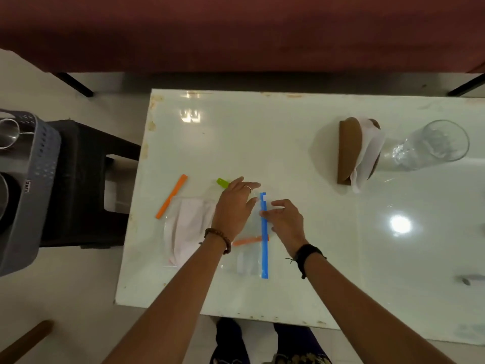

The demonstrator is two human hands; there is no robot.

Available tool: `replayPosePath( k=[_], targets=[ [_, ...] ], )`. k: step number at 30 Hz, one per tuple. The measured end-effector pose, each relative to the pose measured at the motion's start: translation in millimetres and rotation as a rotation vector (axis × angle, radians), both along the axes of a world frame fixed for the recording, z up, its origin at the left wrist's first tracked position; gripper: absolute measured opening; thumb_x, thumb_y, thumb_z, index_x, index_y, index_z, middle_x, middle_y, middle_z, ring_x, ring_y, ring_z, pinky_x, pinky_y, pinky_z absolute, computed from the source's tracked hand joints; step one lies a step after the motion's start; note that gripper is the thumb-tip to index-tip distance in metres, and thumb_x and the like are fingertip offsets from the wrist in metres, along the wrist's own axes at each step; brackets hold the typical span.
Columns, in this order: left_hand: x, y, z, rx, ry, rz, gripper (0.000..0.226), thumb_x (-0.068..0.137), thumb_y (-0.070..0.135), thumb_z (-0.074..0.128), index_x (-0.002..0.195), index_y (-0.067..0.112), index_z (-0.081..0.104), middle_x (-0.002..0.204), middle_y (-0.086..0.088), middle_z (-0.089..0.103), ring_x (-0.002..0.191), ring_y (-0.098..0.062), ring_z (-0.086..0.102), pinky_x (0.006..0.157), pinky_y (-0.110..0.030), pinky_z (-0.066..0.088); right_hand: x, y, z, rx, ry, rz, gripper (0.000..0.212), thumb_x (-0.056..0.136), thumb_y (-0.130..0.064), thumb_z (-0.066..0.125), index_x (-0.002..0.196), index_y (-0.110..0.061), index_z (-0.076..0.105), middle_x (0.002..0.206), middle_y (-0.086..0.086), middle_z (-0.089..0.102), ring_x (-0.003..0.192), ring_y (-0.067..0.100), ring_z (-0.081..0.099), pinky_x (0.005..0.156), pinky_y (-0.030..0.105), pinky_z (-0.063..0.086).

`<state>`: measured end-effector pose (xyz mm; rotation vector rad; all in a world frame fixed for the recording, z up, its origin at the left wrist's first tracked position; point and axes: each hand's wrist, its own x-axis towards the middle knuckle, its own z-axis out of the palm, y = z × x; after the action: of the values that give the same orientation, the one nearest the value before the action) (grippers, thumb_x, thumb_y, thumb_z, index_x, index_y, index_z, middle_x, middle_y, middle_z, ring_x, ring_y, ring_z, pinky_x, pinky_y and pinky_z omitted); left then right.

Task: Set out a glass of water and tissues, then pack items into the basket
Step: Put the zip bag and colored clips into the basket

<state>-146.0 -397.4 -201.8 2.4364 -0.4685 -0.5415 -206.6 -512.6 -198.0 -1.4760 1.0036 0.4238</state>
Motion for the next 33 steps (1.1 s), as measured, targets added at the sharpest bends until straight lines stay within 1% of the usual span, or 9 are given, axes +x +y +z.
replayPosePath(
  k=[3, 6, 9, 11, 13, 15, 17, 21, 33],
  targets=[
    [1, 1, 6, -0.101, 0.04, 0.118, 0.03, 0.092, 0.012, 0.053, 0.122, 0.013, 0.058, 0.13, -0.001, 0.058, 0.137, -0.017, 0.031, 0.106, -0.016, 0.022, -2, 6, 3, 0.024, -0.038, -0.039, 0.025, 0.081, -0.004, 0.065, 0.103, -0.011, 0.057, 0.083, 0.002, 0.065, 0.072, 0.01, 0.06, 0.045, 0.009, 0.043],
    [8, 7, 21, -0.235, 0.109, 0.161, 0.027, 0.092, 0.012, 0.052, 0.118, 0.011, 0.061, 0.127, -0.004, 0.06, 0.136, -0.017, 0.032, 0.103, -0.01, 0.018, -2, 11, 20, 0.023, -0.112, 0.013, 0.016, 0.081, -0.006, 0.065, 0.096, -0.013, 0.063, 0.078, -0.002, 0.067, 0.07, 0.007, 0.062, 0.052, 0.011, 0.048],
    [22, 21, 41, -0.273, 0.22, 0.12, 0.021, 0.092, 0.013, 0.053, 0.107, 0.012, 0.067, 0.114, 0.005, 0.063, 0.133, -0.012, 0.035, 0.113, -0.03, 0.012, -5, 18, 45, 0.067, -0.192, 0.065, 0.015, 0.079, -0.01, 0.067, 0.093, -0.015, 0.066, 0.073, -0.007, 0.068, 0.065, 0.002, 0.063, 0.063, 0.017, 0.05],
    [27, 32, 56, -0.323, 0.273, 0.122, 0.014, 0.089, 0.012, 0.056, 0.092, 0.013, 0.07, 0.099, 0.008, 0.066, 0.119, 0.0, 0.046, 0.113, -0.031, 0.016, -6, 22, 62, 0.094, -0.25, 0.08, 0.015, 0.079, -0.011, 0.067, 0.092, -0.017, 0.067, 0.074, -0.006, 0.07, 0.062, -0.003, 0.061, 0.061, 0.015, 0.048],
    [28, 45, 71, -0.436, 0.316, 0.163, 0.016, 0.087, 0.006, 0.057, 0.08, 0.016, 0.067, 0.086, 0.009, 0.067, 0.094, 0.015, 0.056, 0.097, -0.015, 0.035, -4, 30, 78, 0.109, -0.287, 0.091, 0.014, 0.078, -0.012, 0.067, 0.091, -0.019, 0.068, 0.079, -0.003, 0.071, 0.06, -0.004, 0.06, 0.057, 0.011, 0.047],
    [27, 57, 83, -0.527, 0.337, 0.253, 0.023, 0.086, 0.001, 0.057, 0.073, 0.018, 0.065, 0.078, 0.012, 0.067, 0.078, 0.015, 0.061, 0.076, -0.003, 0.042, 2, 43, 92, 0.092, -0.317, 0.125, 0.013, 0.078, -0.015, 0.067, 0.09, -0.02, 0.068, 0.079, -0.003, 0.071, 0.059, -0.005, 0.059, 0.055, 0.008, 0.046],
    [28, 71, 93, -0.563, 0.34, 0.325, 0.026, 0.086, 0.001, 0.057, 0.07, 0.019, 0.064, 0.067, 0.013, 0.069, 0.071, 0.01, 0.062, 0.069, -0.002, 0.044, 10, 60, 105, 0.017, -0.365, 0.161, 0.009, 0.08, -0.024, 0.069, 0.089, -0.02, 0.068, 0.075, -0.007, 0.069, 0.059, -0.005, 0.058, 0.056, 0.008, 0.045],
    [25, 95, 114, -0.603, 0.284, 0.347, 0.027, 0.088, 0.001, 0.054, 0.069, 0.02, 0.062, 0.062, 0.018, 0.067, 0.066, 0.008, 0.062, 0.066, -0.003, 0.045, 22, 92, 125, -0.265, -0.455, 0.247, 0.024, 0.083, -0.045, 0.062, 0.08, -0.022, 0.064, 0.074, -0.013, 0.064, 0.066, -0.001, 0.055, 0.058, 0.017, 0.041],
    [33, 143, 149, -0.784, -0.045, 0.589, 0.02, 0.095, 0.009, 0.045, 0.078, 0.016, 0.054, 0.066, 0.005, 0.05, 0.058, 0.009, 0.051, 0.06, -0.003, 0.042, -17, 127, 170, -0.507, -0.57, 0.411, 0.022, 0.081, -0.04, 0.062, 0.067, -0.025, 0.053, 0.07, -0.011, 0.062, 0.072, 0.003, 0.058, 0.051, 0.015, 0.037]
  ],
)
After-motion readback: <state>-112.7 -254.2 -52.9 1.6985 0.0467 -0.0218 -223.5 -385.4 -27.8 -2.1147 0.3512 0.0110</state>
